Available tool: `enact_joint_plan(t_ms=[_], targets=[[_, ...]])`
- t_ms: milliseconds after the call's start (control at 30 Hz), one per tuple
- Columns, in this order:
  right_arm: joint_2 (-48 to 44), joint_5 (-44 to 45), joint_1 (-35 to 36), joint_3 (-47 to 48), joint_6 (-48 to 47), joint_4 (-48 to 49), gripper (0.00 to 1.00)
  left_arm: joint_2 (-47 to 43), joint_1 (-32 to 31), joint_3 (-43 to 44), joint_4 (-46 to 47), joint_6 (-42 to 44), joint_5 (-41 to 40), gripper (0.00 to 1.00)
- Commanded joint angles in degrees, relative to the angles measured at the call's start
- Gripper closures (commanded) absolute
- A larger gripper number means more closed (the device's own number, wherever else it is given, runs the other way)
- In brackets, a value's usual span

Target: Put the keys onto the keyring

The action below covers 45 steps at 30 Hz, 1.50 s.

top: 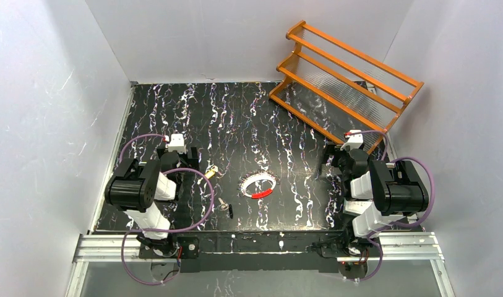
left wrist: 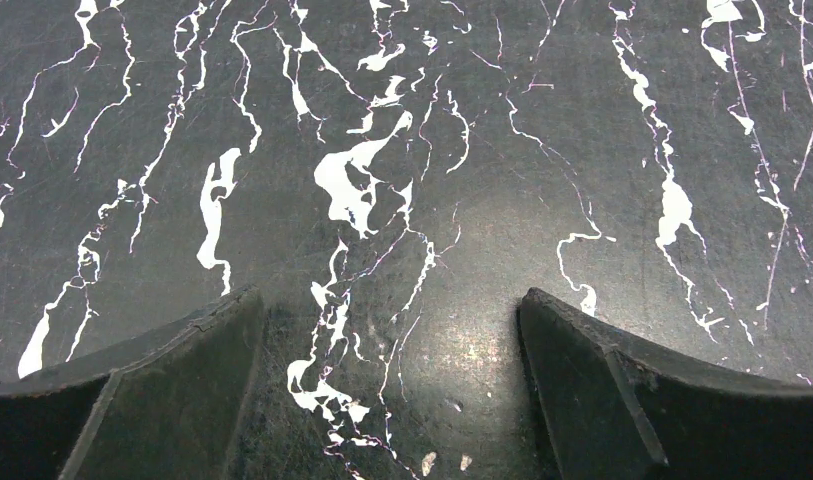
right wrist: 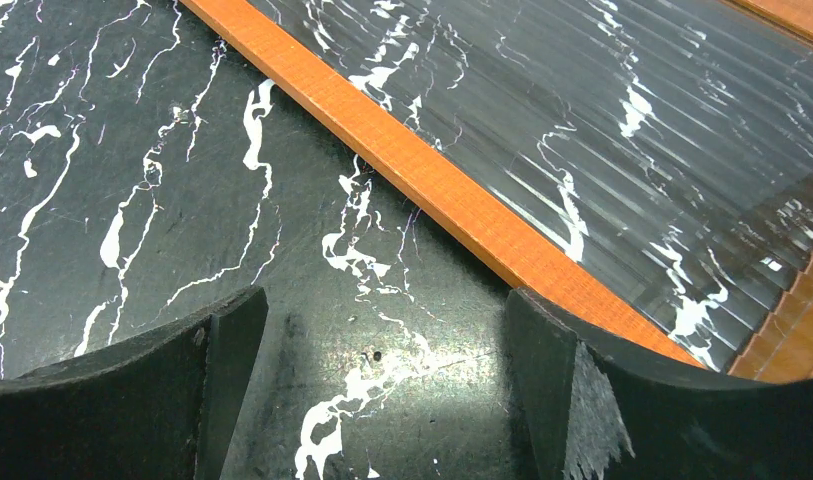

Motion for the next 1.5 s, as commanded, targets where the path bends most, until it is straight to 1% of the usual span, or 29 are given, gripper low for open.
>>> enact_joint_plan(t_ms=[0, 133, 200, 233, 267, 300, 333, 367, 400, 433, 467, 500, 533, 600, 667, 767, 800, 867, 933, 967, 1000, 1067, 1200, 1267, 1367, 1467], targets=[[-0.18, 0.65, -0.20, 1.48, -0.94, 3.06, 0.01, -0.08, 0.22, 0.81, 0.39, -0.12, -1.16, 0.02], [-0.21, 0.62, -0.23, 1.43, -0.94, 3.00, 0.01, -0.15, 0.22, 0.81, 0.38, -0.21, -1.23, 0.02], [-0.10, 0.50, -0.16, 1.63, -0.85, 2.98, 0.01, -0.10, 0.22, 0.83, 0.45, -0.46, -2.59, 0.02], [-0.16, 0.68, -0.17, 1.47, -0.95, 3.30, 0.01, -0.95, 0.18, 0.72, 0.62, -0.44, -3.41, 0.02], [-0.53, 1.44, -0.12, 0.89, -0.81, 4.77, 0.01, -3.96, 0.22, 0.95, -1.86, -0.48, -3.88, 0.02], [-2.05, 1.56, 0.10, 0.78, -1.14, 3.16, 0.01, -8.54, 0.22, 1.92, -7.28, -0.48, -4.36, 0.02], [-5.26, 0.92, 0.23, 1.91, -1.47, -1.83, 0.01, -13.74, 0.22, 3.97, -14.86, -1.93, -5.61, 0.02], [-11.16, 0.60, 0.24, 6.18, -0.72, -12.12, 0.01, -18.31, 0.22, 6.39, -21.79, -6.66, -8.14, 0.02], [-14.67, 2.51, 0.28, 10.96, 4.34, -23.66, 0.01, -22.05, 0.22, 9.30, -29.59, -12.69, -11.99, 0.02], [-17.05, 6.35, 0.24, 16.10, 14.68, -34.80, 0.01, -25.05, 0.27, 12.19, -36.80, -17.19, -12.97, 0.02], [-18.23, 8.83, 0.13, 21.78, 25.00, -47.12, 0.01, -27.41, 0.31, 14.84, -43.17, -19.29, -11.76, 0.02], [-18.66, 7.74, 0.04, 26.21, 30.40, -55.84, 0.01, -29.31, 0.31, 17.69, -49.71, -19.89, -9.61, 0.02], [-18.54, 3.83, -0.05, 29.51, 31.03, -61.66, 0.01, -30.50, 0.31, 21.23, -55.11, -20.60, -7.60, 0.02], [-17.84, -6.16, -0.56, 31.49, 33.04, -65.54, 0.01, -31.74, 0.31, 26.07, -66.60, -23.39, -5.38, 0.02], [-18.07, -17.21, -1.36, 30.44, 32.86, -65.67, 0.01, -31.67, 0.39, 29.43, -77.03, -25.66, -1.48, 0.02], [-20.05, -23.58, -2.09, 26.52, 33.73, -62.23, 0.01, -31.47, 0.40, 31.66, -86.30, -25.56, 7.14, 0.02], [-20.27, -25.54, -2.09, 25.97, 32.55, -63.08, 0.01, -31.95, 0.36, 31.36, -88.21, -25.96, 9.87, 0.02], [-20.20, -29.12, -2.09, 26.37, 29.43, -67.41, 0.01, -34.51, 0.37, 28.41, -89.02, -27.54, 17.23, 0.02], [-20.35, -32.32, -2.05, 25.43, 27.99, -68.61, 0.01, -38.31, 0.32, 23.74, -86.57, -32.22, 25.21, 0.02], [-20.65, -34.02, -1.89, 24.91, 27.36, -69.08, 0.02, -40.16, 0.31, 21.30, -84.44, -35.01, 28.44, 0.03], [-21.14, -35.21, -1.42, 24.34, 26.88, -69.20, 0.05, -42.12, 0.25, 18.53, -82.19, -38.43, 30.55, 0.05], [-21.78, -35.79, 1.17, 23.52, 25.96, -69.96, 0.05, -45.13, 0.10, 13.94, -79.36, -43.41, 32.92, 0.07], [-21.57, -36.01, 7.80, 23.25, 23.93, -72.65, 0.05, -47.67, -1.63, 10.08, -77.89, -46.19, 33.56, 0.11], [-21.62, -34.63, 11.61, 22.90, 23.70, -73.05, 0.07, -47.52, -3.49, 8.95, -76.54, -47.06, 33.30, 0.14], [-20.85, -31.65, 17.37, 22.08, 23.65, -73.09, 0.11, -45.47, -9.28, 8.47, -73.14, -47.76, 31.86, 0.17], [-18.23, -28.36, 22.24, 21.80, 23.54, -72.44, 0.17, -40.33, -16.81, 10.67, -71.70, -46.51, 26.79, 0.20]])
